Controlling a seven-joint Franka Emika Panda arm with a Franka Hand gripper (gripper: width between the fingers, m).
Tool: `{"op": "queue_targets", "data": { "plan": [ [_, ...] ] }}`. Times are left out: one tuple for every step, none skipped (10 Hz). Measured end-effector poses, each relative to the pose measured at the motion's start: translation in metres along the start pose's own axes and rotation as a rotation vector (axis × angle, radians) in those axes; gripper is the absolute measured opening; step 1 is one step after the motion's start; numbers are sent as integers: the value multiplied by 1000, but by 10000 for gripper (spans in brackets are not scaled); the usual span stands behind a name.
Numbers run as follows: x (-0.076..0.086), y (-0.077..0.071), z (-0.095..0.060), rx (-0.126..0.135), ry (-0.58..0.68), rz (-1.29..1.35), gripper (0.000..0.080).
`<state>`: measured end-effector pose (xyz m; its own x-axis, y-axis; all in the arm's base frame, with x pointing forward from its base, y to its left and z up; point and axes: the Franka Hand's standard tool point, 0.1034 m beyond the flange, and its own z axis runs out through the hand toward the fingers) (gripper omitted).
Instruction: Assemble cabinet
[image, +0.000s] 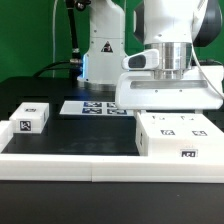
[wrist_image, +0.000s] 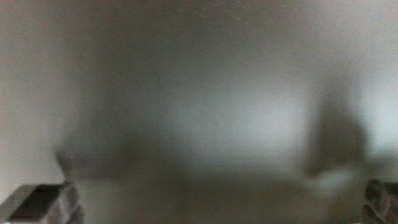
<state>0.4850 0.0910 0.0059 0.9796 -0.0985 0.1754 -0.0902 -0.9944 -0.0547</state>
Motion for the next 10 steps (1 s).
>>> {"op": "queue_targets", "data": {
  "plan": [
    [2,6,0,-7,2,-4,797],
    [4,7,1,-10,11,-4,797],
    [6,6,2,-9,15,-5,797],
    [8,6,2,-9,17,-4,797],
    [9,5,2,-8,19,-4,797],
    [9,3,2,-6,18,-9,797],
    [8,2,2,-6,20,-11,797],
    [8,3,2,-6,22,-11,797],
    [8,3,2,-6,22,-11,675],
    [9,3,2,-7,28,-11,675]
  ]
}}
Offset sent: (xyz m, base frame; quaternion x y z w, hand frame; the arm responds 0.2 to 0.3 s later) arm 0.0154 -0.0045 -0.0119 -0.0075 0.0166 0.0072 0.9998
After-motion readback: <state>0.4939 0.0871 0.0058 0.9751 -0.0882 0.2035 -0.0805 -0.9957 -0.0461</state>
